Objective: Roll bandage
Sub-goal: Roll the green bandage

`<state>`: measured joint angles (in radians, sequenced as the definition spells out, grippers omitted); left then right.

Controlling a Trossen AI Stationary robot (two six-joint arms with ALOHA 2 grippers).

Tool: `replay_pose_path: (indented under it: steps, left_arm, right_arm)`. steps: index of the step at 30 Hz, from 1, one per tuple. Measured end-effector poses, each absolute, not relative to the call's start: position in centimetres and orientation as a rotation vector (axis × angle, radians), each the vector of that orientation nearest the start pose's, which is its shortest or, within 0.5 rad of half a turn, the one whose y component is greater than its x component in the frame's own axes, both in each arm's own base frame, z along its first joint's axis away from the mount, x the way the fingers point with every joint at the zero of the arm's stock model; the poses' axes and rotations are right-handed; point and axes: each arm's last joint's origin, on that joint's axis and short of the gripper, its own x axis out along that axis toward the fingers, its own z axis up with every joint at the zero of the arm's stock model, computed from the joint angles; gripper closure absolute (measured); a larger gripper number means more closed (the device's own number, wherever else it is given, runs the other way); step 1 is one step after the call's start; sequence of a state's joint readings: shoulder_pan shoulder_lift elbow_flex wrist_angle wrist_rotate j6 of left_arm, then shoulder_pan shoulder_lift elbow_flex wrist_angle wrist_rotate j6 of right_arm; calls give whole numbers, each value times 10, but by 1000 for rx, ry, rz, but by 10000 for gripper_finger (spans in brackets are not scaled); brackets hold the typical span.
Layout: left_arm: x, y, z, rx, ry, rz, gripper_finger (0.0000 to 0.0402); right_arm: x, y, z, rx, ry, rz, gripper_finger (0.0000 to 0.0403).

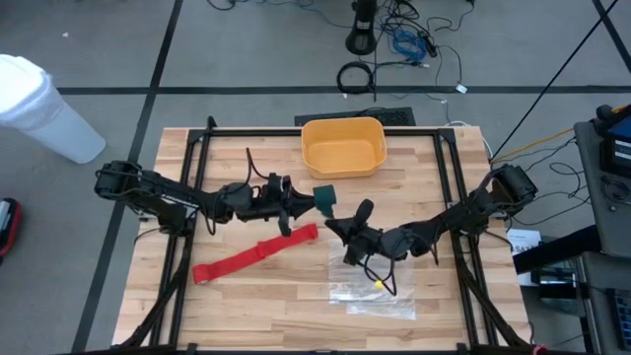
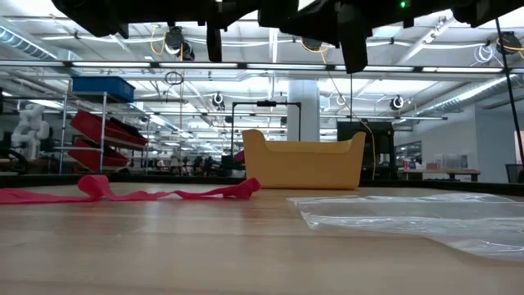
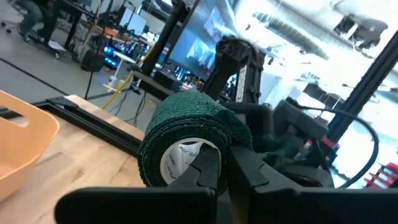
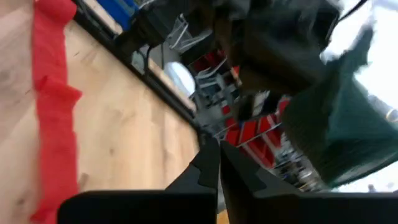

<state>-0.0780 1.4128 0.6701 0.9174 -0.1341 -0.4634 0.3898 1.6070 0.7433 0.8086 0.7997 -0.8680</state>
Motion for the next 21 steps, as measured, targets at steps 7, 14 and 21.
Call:
replay_pose_path:
  steps: [7, 14, 21]
  left_arm:
    - [294, -19, 260, -475, -185, 15, 388]
    - [294, -19, 260, -474, -183, 11, 388]
    - [294, -19, 260, -474, -187, 10, 388]
  right_arm:
    - [301, 112, 219, -769, 183, -419, 402]
    - [290, 126, 233, -653, 113, -578, 370]
    - [299, 112, 233, -582, 52, -503, 274]
